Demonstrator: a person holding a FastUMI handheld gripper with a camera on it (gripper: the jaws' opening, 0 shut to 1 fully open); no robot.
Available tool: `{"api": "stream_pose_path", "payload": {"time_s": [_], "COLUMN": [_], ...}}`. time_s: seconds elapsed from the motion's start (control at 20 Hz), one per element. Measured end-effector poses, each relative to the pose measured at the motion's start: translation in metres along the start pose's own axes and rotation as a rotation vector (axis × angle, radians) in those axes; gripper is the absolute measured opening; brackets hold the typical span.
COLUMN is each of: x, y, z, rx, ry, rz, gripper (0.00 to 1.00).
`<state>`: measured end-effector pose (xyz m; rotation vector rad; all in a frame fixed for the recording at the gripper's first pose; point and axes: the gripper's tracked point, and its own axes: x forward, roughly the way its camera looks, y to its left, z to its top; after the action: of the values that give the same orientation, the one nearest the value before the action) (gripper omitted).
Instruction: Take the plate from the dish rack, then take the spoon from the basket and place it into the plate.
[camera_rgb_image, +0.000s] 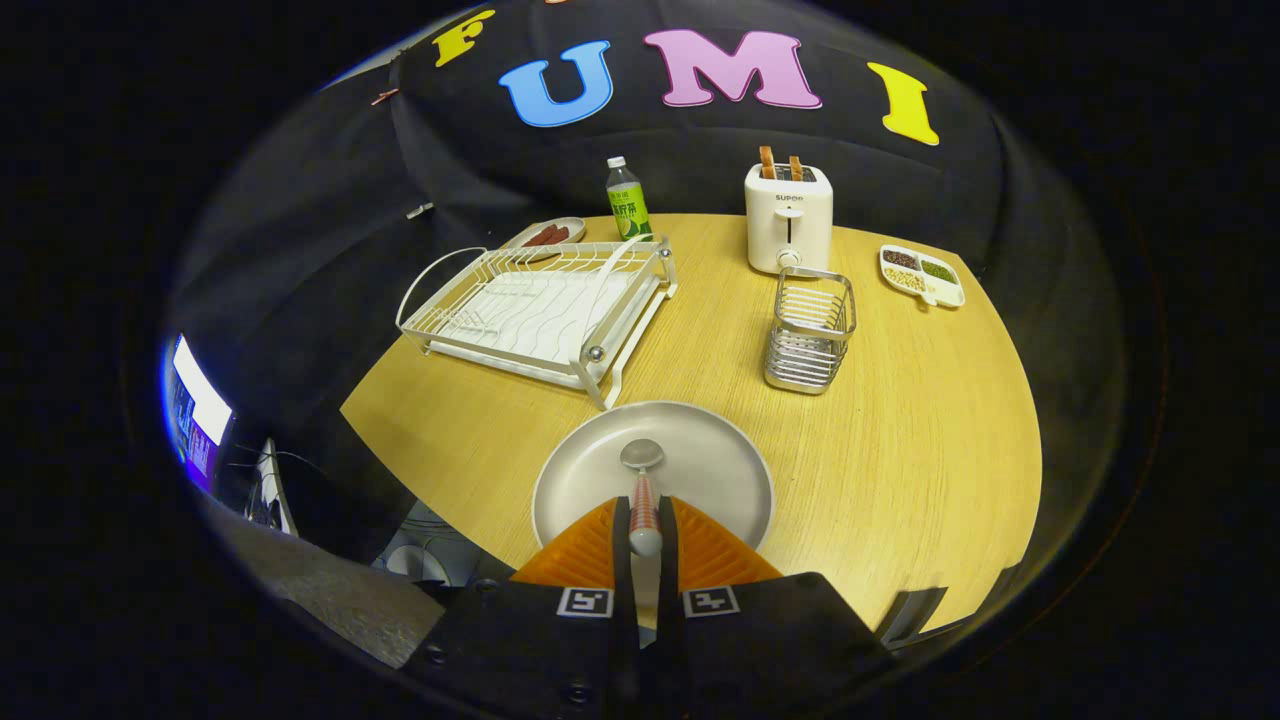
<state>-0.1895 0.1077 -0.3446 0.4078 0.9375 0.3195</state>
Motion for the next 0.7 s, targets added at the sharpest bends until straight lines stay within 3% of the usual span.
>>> {"api": "stream_pose_path", "payload": {"time_s": [0.3,0.7], "x": [0.011,0.026], "y": [0.0,-0.016], "z": [-0.008,-0.048], "rx": [-0.013,-0.038], "ry": [0.023,0.155], "rz": [0.034,-0.001], "gripper": [0.11,0.15]}}
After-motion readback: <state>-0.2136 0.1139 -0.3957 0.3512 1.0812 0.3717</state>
